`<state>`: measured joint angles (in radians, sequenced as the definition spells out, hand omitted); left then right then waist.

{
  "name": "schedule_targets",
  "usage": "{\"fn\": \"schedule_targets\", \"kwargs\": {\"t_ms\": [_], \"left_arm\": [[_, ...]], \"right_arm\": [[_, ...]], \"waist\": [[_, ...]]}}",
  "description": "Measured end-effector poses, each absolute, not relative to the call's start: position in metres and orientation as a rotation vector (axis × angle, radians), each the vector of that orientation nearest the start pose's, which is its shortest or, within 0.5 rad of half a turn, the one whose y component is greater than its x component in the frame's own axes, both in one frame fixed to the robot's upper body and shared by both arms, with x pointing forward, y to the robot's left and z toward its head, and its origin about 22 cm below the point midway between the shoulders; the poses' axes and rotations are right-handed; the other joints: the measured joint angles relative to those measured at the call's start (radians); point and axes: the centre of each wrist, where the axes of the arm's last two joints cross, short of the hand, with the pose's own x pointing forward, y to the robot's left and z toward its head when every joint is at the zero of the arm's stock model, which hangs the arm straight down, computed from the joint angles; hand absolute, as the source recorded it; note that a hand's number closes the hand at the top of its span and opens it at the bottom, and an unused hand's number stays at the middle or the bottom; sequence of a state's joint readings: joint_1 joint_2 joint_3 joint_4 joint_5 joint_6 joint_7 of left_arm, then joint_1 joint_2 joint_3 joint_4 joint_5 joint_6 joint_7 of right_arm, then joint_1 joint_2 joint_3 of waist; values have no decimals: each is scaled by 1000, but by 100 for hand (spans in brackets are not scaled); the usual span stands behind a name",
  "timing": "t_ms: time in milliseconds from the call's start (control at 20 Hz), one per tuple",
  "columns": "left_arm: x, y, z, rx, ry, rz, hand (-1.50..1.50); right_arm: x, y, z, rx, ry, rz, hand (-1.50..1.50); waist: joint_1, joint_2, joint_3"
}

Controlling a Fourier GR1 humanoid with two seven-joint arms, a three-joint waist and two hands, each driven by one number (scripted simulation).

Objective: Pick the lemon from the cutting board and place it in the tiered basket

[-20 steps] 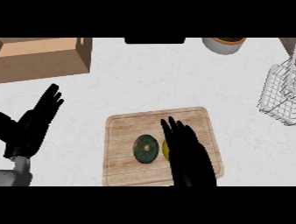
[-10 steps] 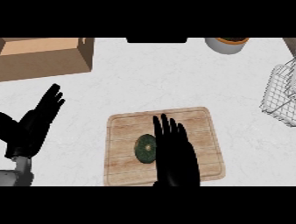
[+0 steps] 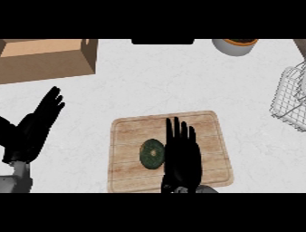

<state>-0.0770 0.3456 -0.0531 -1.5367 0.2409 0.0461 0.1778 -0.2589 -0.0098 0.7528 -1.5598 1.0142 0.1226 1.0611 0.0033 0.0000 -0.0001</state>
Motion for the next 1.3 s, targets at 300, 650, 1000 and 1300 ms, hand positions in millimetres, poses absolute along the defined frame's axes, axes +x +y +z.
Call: {"fn": "schedule_targets", "kwargs": {"t_ms": [300,650,1000,1300], "left_arm": [[255,292,34,72,-1421,-93,0],[255,292,36,70,-1423,-91,0],[252,290,34,75,-1426,-93,0],[263,289,33,70,-1418,-87,0]], "right_arm": [[215,-59,30,-966,-987,1052,-150],[223,-60,25,-905,-913,1080,150],[219,-60,14,-894,-880,1170,150],[218,-57,12,-945,-926,1225,150]], "waist": [[-2,-1,0],[-1,-1,-1],[-1,-7,-2],[-3,-8,-2]]}}
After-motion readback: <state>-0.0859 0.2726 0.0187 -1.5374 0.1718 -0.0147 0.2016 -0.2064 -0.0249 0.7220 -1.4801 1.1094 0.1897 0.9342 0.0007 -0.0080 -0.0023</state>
